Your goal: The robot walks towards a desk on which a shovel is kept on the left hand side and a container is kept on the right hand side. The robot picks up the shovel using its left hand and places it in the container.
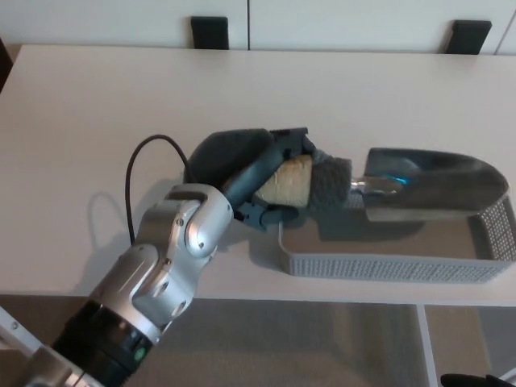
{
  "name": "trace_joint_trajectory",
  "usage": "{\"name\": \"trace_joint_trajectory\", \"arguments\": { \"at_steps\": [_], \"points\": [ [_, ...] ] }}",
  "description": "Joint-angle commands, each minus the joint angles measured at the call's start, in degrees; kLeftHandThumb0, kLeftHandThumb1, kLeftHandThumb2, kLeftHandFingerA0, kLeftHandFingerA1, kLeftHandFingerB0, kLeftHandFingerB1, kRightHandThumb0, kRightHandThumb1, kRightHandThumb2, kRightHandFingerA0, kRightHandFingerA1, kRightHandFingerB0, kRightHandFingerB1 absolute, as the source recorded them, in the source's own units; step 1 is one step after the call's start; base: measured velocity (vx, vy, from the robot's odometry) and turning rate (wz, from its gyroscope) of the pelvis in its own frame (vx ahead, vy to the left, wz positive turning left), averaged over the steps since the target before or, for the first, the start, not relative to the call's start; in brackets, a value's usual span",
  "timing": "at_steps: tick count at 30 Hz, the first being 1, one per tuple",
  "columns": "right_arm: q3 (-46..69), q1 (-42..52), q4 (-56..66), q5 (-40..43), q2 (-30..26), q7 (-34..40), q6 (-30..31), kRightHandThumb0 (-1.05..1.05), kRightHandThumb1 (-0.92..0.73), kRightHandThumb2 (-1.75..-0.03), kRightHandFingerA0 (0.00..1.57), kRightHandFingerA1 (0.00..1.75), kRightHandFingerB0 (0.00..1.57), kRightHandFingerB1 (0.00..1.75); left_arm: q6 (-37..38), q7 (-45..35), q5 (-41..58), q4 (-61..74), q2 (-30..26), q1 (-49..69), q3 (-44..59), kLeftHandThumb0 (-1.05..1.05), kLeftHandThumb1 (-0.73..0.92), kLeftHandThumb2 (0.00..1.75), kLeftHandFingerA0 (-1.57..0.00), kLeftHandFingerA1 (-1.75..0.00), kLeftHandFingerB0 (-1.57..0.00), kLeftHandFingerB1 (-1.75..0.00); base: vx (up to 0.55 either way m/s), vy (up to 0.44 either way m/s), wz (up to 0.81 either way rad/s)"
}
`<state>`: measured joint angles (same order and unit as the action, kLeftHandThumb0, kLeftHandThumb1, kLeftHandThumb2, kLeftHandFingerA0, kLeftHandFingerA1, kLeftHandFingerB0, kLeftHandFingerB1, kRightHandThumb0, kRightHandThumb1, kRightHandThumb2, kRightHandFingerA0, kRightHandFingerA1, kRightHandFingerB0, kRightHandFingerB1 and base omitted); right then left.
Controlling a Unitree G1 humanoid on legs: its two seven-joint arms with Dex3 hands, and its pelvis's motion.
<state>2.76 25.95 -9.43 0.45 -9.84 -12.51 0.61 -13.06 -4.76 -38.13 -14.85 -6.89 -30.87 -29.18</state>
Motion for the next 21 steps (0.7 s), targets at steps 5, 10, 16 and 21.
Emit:
{"name": "trace_joint_trajectory", "arguments": {
  "at_steps": [5,10,16,21],
  "points": [
    [0.31,-0.38,0.83,0.20,-1.18,-0.29,1.07,-0.33,-0.65,-0.59,0.64,0.53,0.51,0.46,-4.74,-0.52,-4.40,-0.63,-2.15,-1.09,0.27,-0.39,0.88,0.66,-0.75,-1.21,-0.64,-0.69,0.00,0.000,0.00],
    [0.32,-0.32,1.23,-0.13,-1.45,-0.22,1.11,-0.33,-0.65,-0.59,0.63,0.54,0.52,0.47,-4.42,-1.82,-5.29,0.20,-3.26,-1.75,-0.63,-0.38,0.90,0.68,-0.78,-1.32,-0.67,-0.68,0.00,0.000,0.00],
    [0.32,-1.23,0.83,0.17,-1.66,-0.71,0.72,-0.34,-0.66,-0.58,0.61,0.53,0.51,0.47,-2.58,-1.26,-5.96,1.27,-3.95,-1.88,-1.35,-0.40,0.84,0.70,-0.76,-1.47,-0.65,-1.05,0.00,0.000,0.00],
    [0.60,-0.92,1.54,0.82,-1.34,-0.83,1.81,-0.33,-0.66,-0.58,0.60,0.53,0.52,0.47,0.38,-0.15,-6.58,2.33,-5.23,-0.93,-2.64,-0.38,0.84,0.70,-0.79,-1.50,-0.67,-0.91,0.00,0.000,0.00]
  ]
}}
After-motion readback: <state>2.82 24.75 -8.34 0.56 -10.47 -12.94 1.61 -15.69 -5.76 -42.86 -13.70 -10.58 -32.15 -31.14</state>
